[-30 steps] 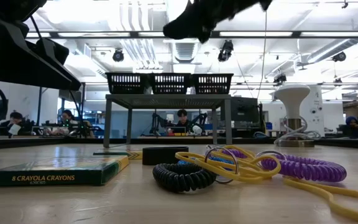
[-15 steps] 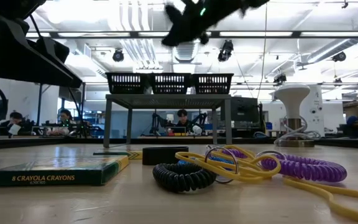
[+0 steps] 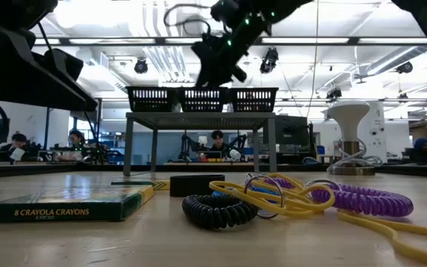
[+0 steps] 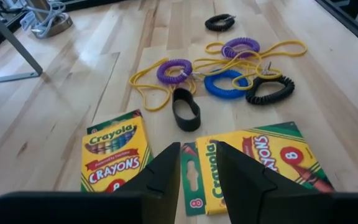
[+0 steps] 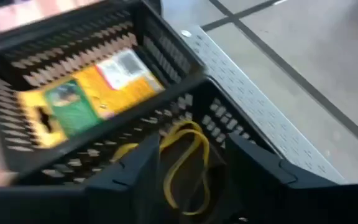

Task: Pick & Place Office Desk Supplies
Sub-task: Put the black spring key chain into the right black bin

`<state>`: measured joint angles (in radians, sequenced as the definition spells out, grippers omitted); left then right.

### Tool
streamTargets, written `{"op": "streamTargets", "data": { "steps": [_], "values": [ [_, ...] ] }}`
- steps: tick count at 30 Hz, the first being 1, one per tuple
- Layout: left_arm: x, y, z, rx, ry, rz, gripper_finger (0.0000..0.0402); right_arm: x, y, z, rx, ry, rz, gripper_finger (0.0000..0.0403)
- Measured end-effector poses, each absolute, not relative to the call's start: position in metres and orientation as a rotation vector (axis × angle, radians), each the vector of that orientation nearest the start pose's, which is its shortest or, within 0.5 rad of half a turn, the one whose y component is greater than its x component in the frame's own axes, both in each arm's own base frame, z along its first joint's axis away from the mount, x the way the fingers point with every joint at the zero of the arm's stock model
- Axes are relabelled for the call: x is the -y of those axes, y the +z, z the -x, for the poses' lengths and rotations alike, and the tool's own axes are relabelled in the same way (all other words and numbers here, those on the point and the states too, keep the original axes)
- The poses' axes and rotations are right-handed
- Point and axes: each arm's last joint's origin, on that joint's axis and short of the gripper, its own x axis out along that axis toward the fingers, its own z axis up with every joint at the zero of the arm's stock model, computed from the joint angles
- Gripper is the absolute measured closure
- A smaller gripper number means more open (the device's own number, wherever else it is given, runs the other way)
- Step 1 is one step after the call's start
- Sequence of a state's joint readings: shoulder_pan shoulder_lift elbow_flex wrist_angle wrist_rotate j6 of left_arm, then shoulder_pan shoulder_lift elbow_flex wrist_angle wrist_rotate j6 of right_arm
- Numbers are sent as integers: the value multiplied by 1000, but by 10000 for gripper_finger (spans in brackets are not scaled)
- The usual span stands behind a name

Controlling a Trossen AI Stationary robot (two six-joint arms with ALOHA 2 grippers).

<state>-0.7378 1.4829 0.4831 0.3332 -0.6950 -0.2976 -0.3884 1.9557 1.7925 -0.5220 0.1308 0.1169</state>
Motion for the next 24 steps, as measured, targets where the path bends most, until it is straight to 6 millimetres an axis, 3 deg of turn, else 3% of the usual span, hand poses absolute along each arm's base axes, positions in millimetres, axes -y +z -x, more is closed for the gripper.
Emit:
{"op": "streamTargets", "data": {
  "steps": [5,9,12,16,20,24],
  "values": [
    [155,137,-198,-500,35,-141,295,148,327,-418,-637,-478,-142,201],
    [155,137,-198,-504,38,-137,295,97,345,-419,-614,-399,-27,209],
    [154,136,-197,-506,38,-138,295,46,330,-420,-664,-342,96,217],
    [154,136,-197,-508,39,-137,295,-26,289,-414,-761,-320,236,230],
    [155,137,-198,-503,38,-132,295,-91,266,-389,-756,-338,322,244],
    [155,137,-198,-496,37,-126,295,-139,233,-356,-755,-332,327,258]
  ]
}}
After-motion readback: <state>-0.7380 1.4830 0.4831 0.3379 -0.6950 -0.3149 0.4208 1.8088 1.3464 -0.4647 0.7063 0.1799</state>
